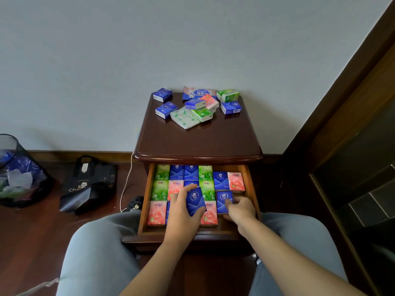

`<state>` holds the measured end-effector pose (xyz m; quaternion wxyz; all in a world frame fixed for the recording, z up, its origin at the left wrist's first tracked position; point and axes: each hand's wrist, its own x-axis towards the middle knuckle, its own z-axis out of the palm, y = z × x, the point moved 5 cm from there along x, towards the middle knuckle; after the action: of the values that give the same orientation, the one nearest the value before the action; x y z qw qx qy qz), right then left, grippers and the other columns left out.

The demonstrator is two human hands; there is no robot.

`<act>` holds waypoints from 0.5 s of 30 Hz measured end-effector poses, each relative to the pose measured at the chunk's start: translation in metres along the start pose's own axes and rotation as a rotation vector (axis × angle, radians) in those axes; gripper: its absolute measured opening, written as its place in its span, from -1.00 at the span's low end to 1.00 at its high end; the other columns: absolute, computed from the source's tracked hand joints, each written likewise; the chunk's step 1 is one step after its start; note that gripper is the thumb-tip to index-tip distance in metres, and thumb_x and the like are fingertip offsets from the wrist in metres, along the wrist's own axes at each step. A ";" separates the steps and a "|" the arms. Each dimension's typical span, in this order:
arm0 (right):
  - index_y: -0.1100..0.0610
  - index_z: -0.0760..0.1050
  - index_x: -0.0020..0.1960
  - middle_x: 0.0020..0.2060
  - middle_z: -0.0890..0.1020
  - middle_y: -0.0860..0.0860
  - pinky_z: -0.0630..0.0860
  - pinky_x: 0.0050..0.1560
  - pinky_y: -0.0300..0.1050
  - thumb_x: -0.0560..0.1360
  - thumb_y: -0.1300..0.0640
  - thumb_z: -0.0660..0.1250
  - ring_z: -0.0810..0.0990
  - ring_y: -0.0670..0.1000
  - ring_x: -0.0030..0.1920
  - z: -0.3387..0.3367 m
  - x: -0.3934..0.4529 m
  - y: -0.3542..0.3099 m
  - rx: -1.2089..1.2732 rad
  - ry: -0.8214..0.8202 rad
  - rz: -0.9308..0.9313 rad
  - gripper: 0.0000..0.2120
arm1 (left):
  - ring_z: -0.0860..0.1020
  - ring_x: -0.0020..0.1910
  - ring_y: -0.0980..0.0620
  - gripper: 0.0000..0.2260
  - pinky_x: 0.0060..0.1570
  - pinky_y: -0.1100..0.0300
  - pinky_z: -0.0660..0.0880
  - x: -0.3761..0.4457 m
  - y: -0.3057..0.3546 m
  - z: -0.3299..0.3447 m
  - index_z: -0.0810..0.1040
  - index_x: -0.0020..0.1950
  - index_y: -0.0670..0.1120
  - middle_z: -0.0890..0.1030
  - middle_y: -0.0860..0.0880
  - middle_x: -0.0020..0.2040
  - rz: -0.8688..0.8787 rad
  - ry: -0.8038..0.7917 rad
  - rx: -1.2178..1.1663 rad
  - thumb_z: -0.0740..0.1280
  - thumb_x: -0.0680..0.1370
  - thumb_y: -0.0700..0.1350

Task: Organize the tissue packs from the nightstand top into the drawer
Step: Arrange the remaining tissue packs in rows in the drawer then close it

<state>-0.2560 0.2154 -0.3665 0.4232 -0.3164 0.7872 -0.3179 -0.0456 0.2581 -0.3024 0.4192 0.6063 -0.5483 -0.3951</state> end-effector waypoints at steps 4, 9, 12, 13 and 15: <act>0.02 0.53 0.02 0.00 0.68 0.05 0.74 -0.11 0.07 0.62 0.03 0.42 0.70 0.06 -0.10 0.001 0.003 0.002 -0.061 0.053 -0.004 -0.91 | 0.55 0.25 0.15 -0.47 -0.07 0.47 0.56 -0.001 -0.001 -0.001 0.41 0.35 0.24 0.45 0.13 0.33 -0.031 0.019 -0.031 0.55 0.51 -0.12; 0.04 0.53 0.07 0.05 0.69 0.06 0.73 -0.05 0.12 0.61 -0.04 0.42 0.71 0.09 -0.02 0.002 0.005 0.002 -0.210 0.102 -0.017 -0.83 | 0.53 0.25 0.21 -0.48 -0.07 0.46 0.57 -0.003 -0.001 -0.002 0.39 0.34 0.28 0.45 0.22 0.31 -0.040 0.039 -0.032 0.54 0.52 -0.08; 0.08 0.57 0.12 0.09 0.71 0.09 0.72 -0.02 0.09 0.60 -0.02 0.44 0.73 0.10 0.04 0.003 0.007 -0.001 -0.239 0.120 -0.046 -0.80 | 0.54 0.23 0.20 -0.48 -0.09 0.48 0.55 -0.003 -0.001 -0.002 0.40 0.34 0.26 0.46 0.21 0.30 -0.034 0.041 -0.032 0.54 0.52 -0.09; 0.09 0.59 0.15 0.10 0.71 0.09 0.72 -0.01 0.07 0.59 -0.01 0.45 0.74 0.10 0.05 0.003 0.007 -0.002 -0.245 0.124 -0.050 -0.78 | 0.54 0.23 0.20 -0.48 -0.09 0.48 0.55 -0.002 -0.001 -0.002 0.40 0.34 0.26 0.46 0.21 0.29 -0.031 0.040 -0.029 0.54 0.52 -0.09; 0.10 0.60 0.16 0.11 0.71 0.10 0.72 0.00 0.08 0.59 0.01 0.47 0.73 0.11 0.06 0.003 0.007 -0.001 -0.240 0.132 -0.046 -0.77 | 0.54 0.22 0.21 -0.48 -0.09 0.49 0.54 -0.002 0.000 -0.001 0.40 0.34 0.26 0.45 0.22 0.28 -0.026 0.038 -0.019 0.54 0.52 -0.10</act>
<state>-0.2562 0.2088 -0.3698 0.3220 -0.3612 0.8382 -0.2513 -0.0444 0.2607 -0.3019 0.4301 0.6166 -0.5286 -0.3943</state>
